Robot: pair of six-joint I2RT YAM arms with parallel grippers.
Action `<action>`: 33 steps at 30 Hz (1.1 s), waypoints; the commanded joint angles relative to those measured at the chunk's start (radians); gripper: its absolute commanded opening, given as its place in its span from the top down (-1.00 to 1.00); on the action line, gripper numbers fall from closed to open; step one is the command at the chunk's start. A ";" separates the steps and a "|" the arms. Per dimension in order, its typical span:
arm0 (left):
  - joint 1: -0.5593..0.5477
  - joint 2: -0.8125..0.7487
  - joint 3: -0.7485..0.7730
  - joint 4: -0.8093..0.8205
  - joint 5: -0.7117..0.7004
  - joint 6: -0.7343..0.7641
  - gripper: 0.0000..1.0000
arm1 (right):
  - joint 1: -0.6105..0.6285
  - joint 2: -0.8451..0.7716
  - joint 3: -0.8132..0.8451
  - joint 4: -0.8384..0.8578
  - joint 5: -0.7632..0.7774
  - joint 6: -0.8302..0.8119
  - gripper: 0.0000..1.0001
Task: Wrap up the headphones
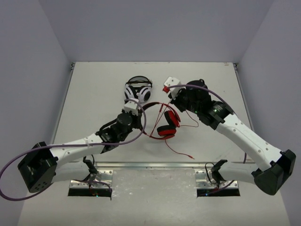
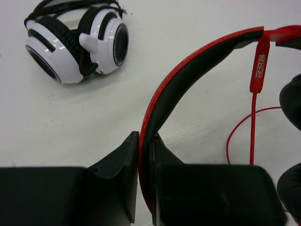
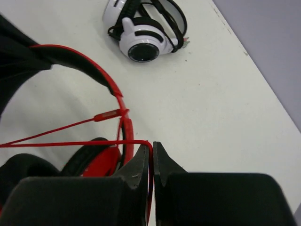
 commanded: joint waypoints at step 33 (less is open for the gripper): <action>-0.174 -0.350 0.150 -0.160 0.006 0.064 0.99 | -0.282 -0.058 -0.097 0.379 -0.278 0.209 0.97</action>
